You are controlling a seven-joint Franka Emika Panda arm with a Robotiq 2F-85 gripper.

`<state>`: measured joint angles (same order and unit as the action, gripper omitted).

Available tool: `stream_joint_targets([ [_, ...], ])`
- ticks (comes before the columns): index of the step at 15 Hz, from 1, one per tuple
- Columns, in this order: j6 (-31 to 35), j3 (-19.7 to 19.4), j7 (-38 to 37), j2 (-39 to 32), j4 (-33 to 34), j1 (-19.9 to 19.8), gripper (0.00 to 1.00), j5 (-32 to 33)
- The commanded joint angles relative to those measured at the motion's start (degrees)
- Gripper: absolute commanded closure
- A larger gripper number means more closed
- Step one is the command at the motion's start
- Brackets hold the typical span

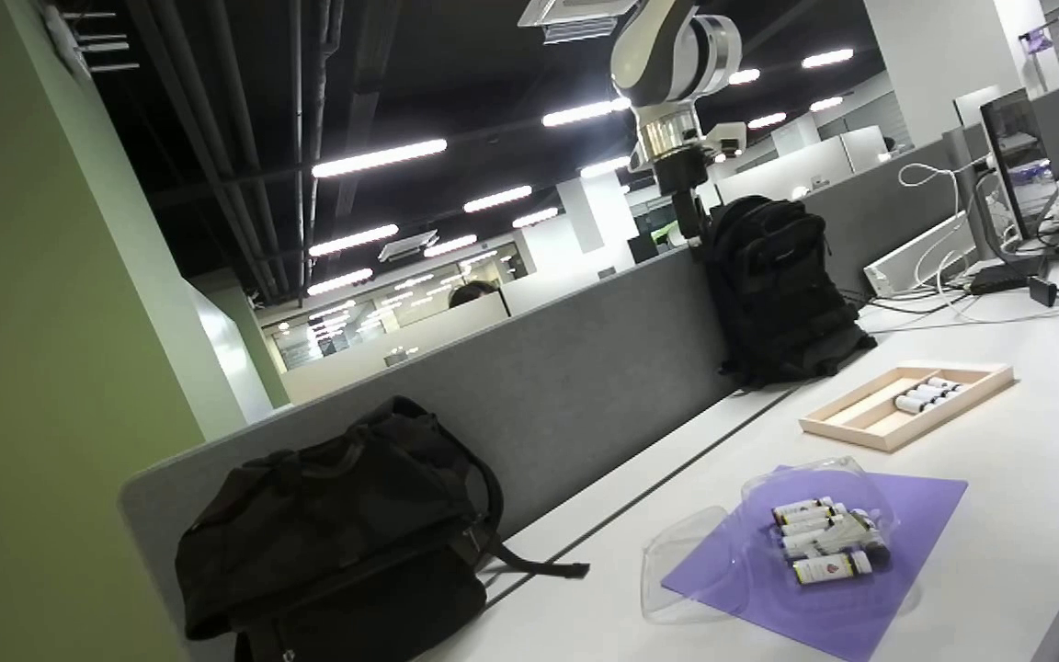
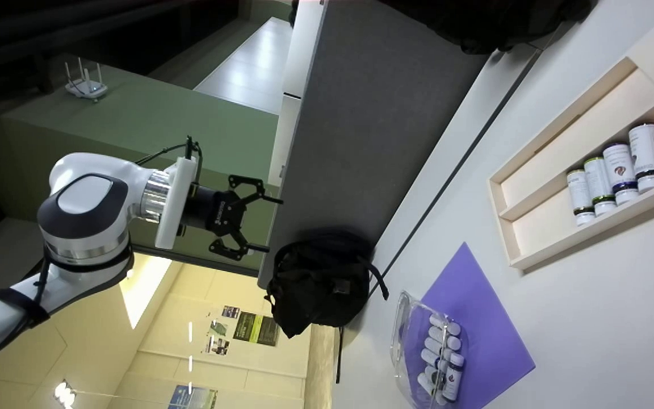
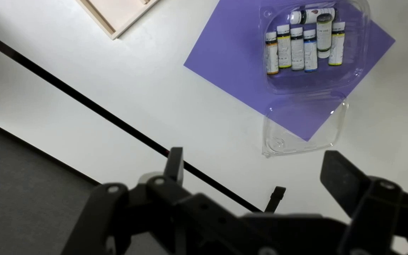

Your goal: Close the box

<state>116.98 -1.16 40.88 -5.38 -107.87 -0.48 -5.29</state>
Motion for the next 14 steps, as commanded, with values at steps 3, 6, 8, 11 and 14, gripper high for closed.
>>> stream_joint_targets([
  [3, 1.98, 2.82, 1.33, -18.10, 16.21, -1.62, 0.00, -6.25],
  [6, 0.38, 6.10, 1.82, -28.43, 24.90, -3.05, 0.00, -9.21],
  [8, -3.20, 8.65, 2.87, -34.81, 30.47, -3.85, 0.00, -10.42],
  [11, -10.45, 11.41, 3.32, -43.71, 38.73, -3.99, 0.00, -11.03],
  [14, -15.69, 12.23, 1.35, -52.48, 46.54, -2.78, 0.00, -10.34],
])
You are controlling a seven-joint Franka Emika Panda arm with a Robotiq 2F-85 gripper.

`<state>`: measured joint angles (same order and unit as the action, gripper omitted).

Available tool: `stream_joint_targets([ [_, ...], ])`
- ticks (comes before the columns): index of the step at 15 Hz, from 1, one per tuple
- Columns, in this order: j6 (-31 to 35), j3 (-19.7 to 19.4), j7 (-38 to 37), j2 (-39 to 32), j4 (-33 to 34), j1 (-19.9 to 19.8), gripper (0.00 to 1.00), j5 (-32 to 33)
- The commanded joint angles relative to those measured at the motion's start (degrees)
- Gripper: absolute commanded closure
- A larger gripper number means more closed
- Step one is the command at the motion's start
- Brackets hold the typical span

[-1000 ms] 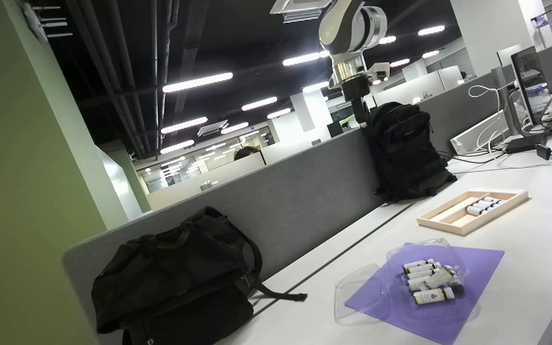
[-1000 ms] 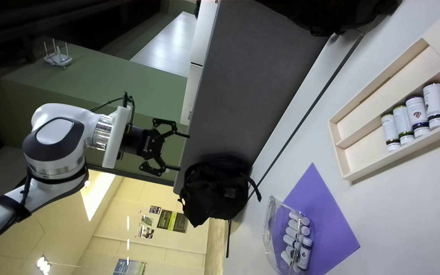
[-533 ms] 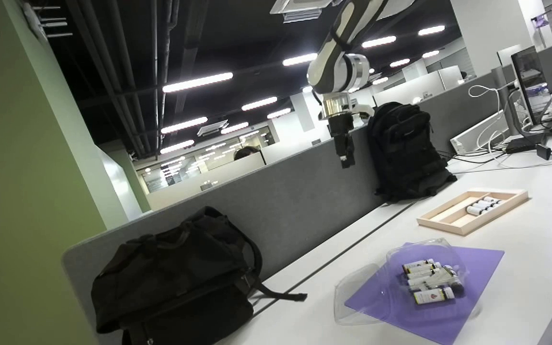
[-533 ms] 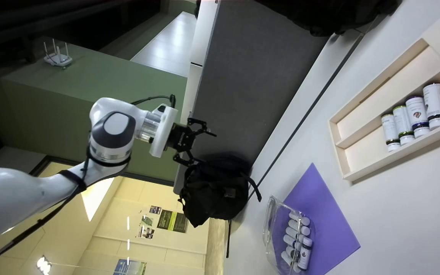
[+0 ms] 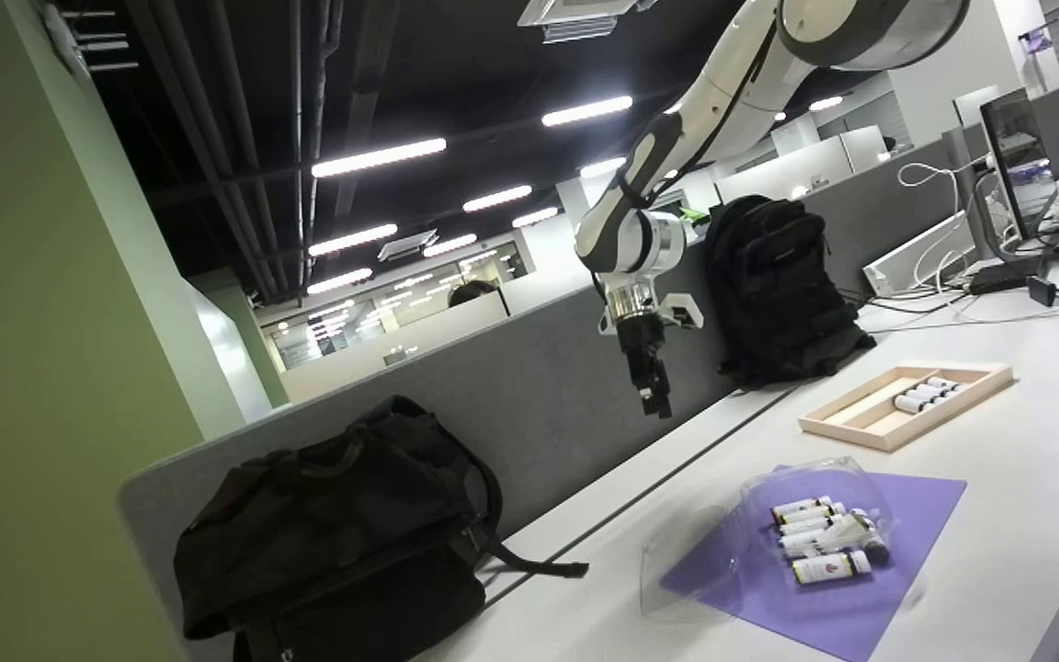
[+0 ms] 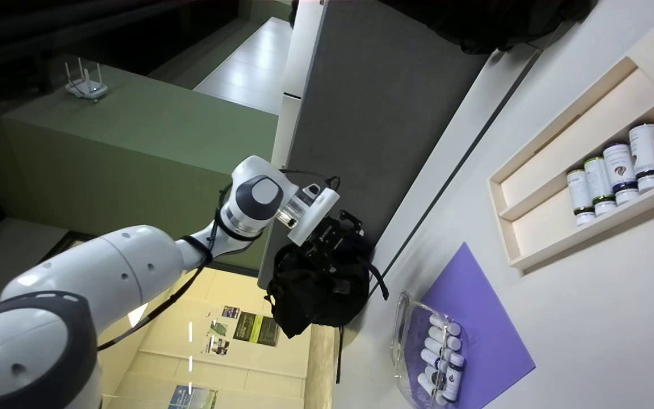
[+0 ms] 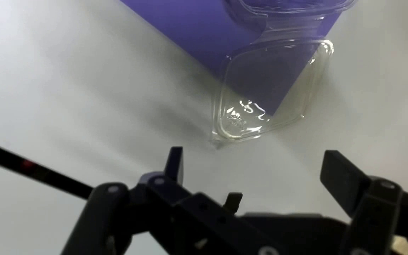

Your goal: Close the box

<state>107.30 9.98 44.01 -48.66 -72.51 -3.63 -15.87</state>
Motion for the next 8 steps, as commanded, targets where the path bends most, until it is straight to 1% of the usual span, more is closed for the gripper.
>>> stream_joint_targets([
  [1, -7.50, 1.15, -2.46, -11.64, 13.50, 0.60, 0.00, 0.40],
  [6, -15.82, 2.09, -4.67, -22.66, 25.24, 0.66, 0.00, -0.16],
  [8, -20.02, 2.57, -5.52, -26.48, 30.43, 0.89, 0.00, -1.50],
])
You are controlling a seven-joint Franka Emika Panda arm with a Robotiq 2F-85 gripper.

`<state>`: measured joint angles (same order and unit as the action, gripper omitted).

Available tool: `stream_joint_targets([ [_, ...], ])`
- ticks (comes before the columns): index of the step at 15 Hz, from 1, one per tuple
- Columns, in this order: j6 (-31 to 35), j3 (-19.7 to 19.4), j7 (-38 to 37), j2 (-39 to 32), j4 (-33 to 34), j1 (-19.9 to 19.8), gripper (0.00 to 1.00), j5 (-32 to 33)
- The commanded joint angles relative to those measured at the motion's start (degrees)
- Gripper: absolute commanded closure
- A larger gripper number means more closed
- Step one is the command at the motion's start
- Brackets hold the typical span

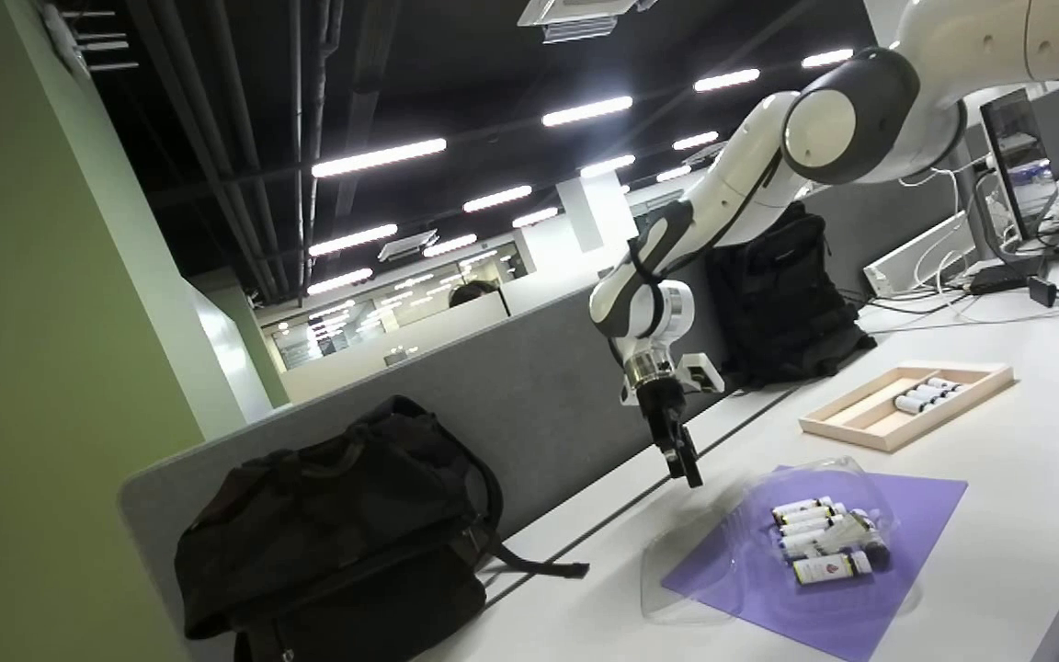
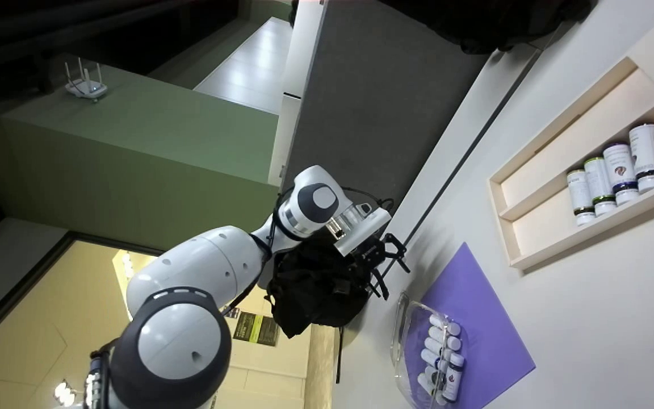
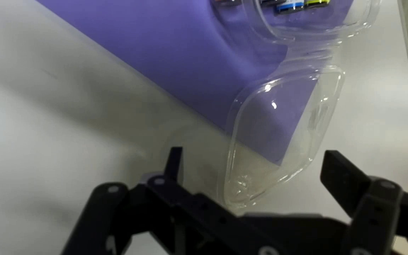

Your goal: Close the box

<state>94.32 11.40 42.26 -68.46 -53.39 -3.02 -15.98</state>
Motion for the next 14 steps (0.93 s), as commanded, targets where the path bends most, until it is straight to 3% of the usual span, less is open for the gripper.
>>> stream_joint_targets([
  [1, -9.26, 1.72, -4.65, -8.29, 13.70, 0.21, 0.00, -2.22],
  [4, -13.73, 1.93, -7.73, -12.38, 20.39, 0.90, 0.00, -3.56],
  [9, -14.05, 1.43, -10.12, -14.91, 25.28, 1.91, 0.00, -0.89],
  [14, -13.27, 0.52, -11.15, -15.30, 24.70, 2.66, 0.00, -1.06],
])
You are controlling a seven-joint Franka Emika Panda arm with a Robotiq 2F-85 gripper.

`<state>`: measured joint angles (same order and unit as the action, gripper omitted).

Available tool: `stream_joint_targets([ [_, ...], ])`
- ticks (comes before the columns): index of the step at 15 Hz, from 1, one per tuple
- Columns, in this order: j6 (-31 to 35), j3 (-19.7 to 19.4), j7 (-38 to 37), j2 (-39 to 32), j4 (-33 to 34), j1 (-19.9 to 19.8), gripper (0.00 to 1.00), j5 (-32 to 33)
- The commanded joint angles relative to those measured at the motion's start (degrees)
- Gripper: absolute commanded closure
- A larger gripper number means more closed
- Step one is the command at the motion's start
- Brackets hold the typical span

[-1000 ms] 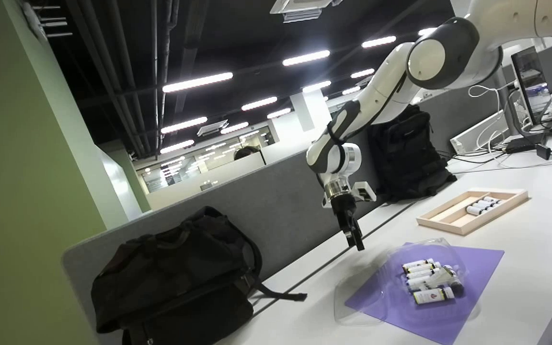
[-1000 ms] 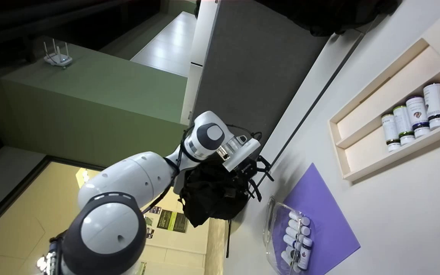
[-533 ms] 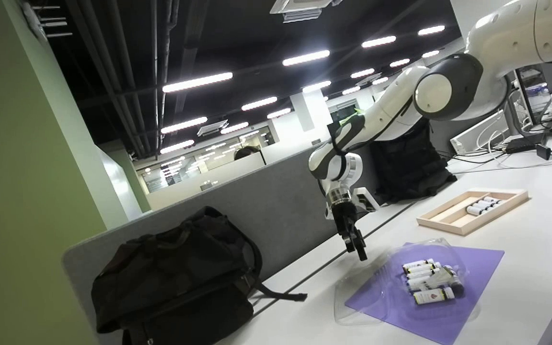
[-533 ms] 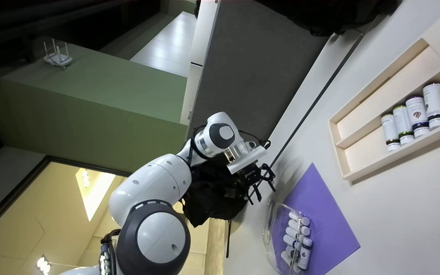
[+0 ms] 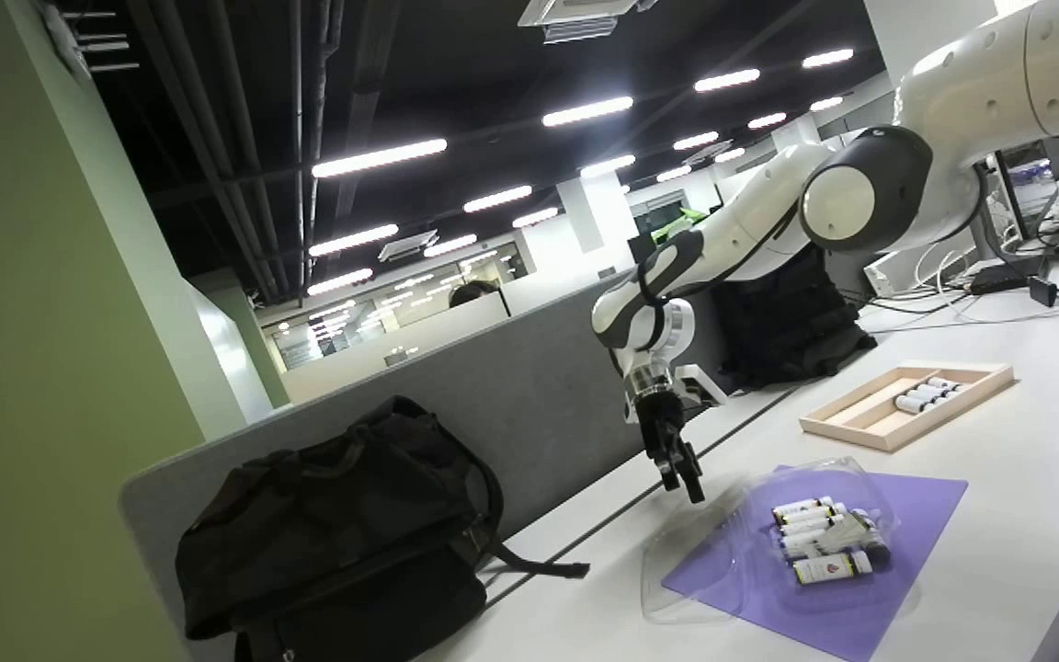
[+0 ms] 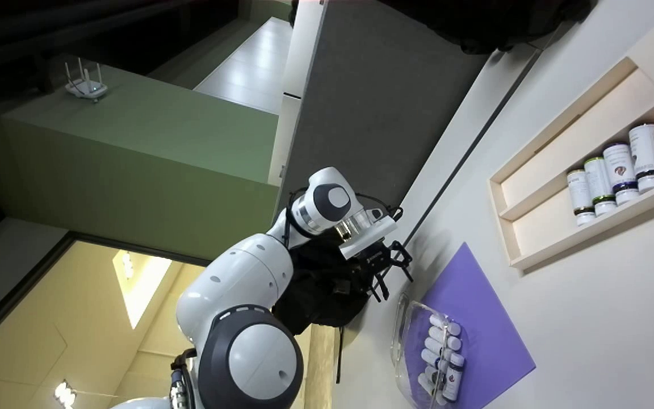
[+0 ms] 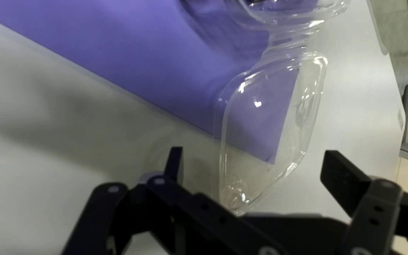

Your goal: Close the box

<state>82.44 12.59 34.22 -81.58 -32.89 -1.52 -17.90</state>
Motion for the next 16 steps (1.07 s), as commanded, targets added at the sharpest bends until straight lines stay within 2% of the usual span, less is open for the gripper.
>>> stream_joint_targets([
  [1, -1.42, -0.82, -3.29, -2.36, 4.27, 1.33, 0.00, 0.92],
  [8, -0.86, -1.74, -4.47, -3.32, 4.51, 2.53, 0.00, 0.64],
  [12, -1.35, -1.41, -7.80, -3.85, 4.66, 2.57, 0.00, -0.17],
  [13, -2.21, -0.25, -9.03, -4.57, 5.76, 2.29, 0.00, 0.55],
  [14, -1.15, -0.34, -9.29, -2.62, 2.31, 2.00, 0.00, 0.03],
  [16, -1.04, -0.04, -10.76, -2.26, 1.43, 1.72, 0.00, -0.60],
])
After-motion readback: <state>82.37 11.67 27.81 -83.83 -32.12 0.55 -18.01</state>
